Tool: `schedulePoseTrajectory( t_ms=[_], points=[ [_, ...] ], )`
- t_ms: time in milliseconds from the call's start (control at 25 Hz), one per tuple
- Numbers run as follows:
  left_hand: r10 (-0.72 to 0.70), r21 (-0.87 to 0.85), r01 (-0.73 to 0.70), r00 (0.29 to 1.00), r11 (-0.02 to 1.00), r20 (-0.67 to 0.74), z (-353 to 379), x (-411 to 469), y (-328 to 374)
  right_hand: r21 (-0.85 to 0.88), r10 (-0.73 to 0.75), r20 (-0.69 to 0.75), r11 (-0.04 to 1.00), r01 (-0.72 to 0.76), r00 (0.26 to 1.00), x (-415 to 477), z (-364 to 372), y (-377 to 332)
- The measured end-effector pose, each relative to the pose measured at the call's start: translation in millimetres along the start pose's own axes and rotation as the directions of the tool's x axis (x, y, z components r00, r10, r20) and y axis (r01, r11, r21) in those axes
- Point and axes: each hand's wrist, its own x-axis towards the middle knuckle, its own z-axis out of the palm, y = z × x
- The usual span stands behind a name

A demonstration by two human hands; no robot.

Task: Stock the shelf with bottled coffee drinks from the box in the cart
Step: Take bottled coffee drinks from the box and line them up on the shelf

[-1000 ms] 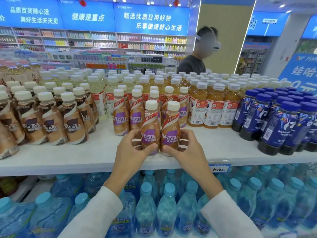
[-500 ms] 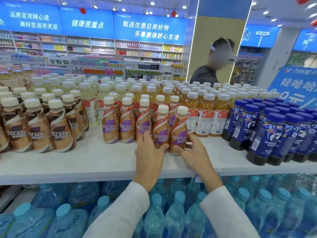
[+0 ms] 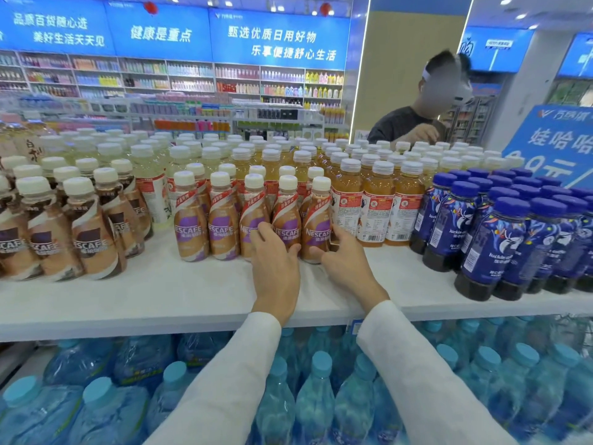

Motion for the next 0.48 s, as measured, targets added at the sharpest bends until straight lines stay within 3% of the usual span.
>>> schedulePoseTrajectory(
  t_ms=[480],
  points=[
    [-0.01,-0.035,0.01,1.0,0.999,-0.001,-2.9,2.2,3.8,-0.062,-0.013,-0.059,0.998,0.009,0.998,7.7,10.4,11.3]
  ],
)
